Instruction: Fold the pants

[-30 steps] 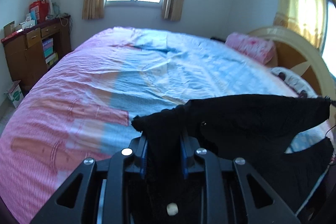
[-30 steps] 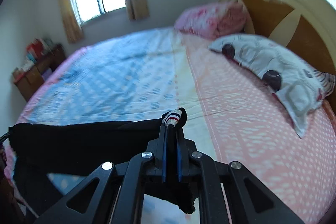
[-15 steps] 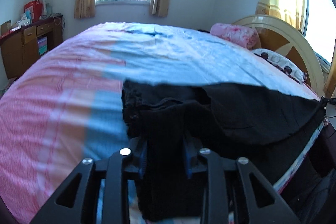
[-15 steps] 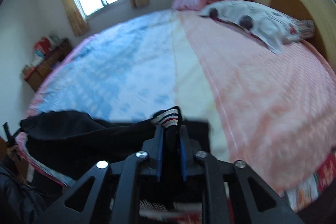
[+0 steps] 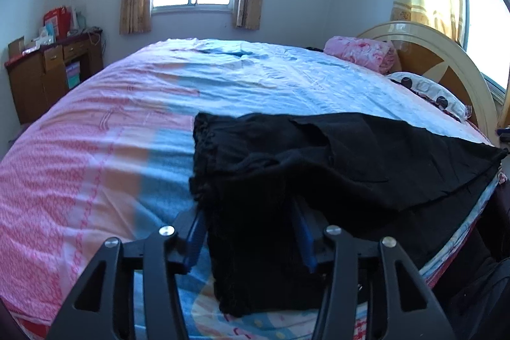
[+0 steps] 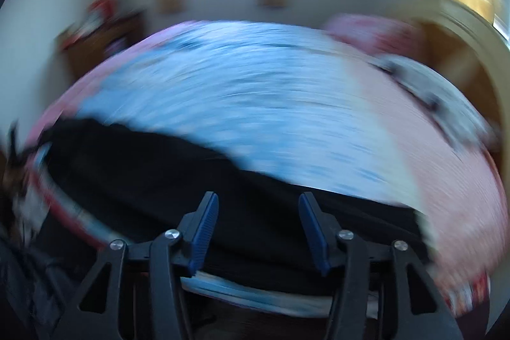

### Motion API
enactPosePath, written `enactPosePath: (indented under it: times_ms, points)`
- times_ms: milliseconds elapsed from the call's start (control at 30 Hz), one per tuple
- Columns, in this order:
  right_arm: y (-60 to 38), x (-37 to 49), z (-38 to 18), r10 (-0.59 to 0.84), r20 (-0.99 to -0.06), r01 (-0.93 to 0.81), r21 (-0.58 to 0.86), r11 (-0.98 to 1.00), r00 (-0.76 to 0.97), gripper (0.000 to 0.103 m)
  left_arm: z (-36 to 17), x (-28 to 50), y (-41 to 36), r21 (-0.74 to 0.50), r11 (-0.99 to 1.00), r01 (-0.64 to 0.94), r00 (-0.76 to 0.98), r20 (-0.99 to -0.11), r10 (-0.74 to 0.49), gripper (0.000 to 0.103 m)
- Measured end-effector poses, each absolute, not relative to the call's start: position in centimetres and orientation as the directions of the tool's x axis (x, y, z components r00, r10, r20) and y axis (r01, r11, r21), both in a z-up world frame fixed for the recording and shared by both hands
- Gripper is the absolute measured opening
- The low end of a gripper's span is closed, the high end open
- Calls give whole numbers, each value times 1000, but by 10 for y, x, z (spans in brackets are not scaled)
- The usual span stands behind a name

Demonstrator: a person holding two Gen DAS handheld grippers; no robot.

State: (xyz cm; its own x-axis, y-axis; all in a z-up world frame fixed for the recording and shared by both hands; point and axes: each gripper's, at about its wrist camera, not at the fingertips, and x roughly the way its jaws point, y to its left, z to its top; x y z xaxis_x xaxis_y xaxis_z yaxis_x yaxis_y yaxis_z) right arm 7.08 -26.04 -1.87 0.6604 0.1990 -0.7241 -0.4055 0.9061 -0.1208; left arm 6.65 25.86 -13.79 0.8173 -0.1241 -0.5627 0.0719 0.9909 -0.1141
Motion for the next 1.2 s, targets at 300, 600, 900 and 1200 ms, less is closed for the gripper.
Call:
enactPosePath:
  times_ms: [300, 600, 900, 1200]
  points:
    - [-108, 95, -118, 203, -809, -678, -294, 674, 552, 55, -124, 75, 247, -17, 981, 191, 818, -550, -168, 35]
    - [-98, 103, -147, 168, -856, -726, -293, 622, 490, 10, -118, 80, 254, -3, 973, 230, 815, -545, -194, 33]
    - [-113, 77, -103, 261, -842, -735, -213, 643, 472, 3, -108, 55, 261, 18, 960, 280, 818, -528, -229, 32]
    - [-118, 59, -142, 229, -893, -765, -174, 620, 389, 3, -149, 20, 262, -12, 952, 304, 778, -574, -256, 32]
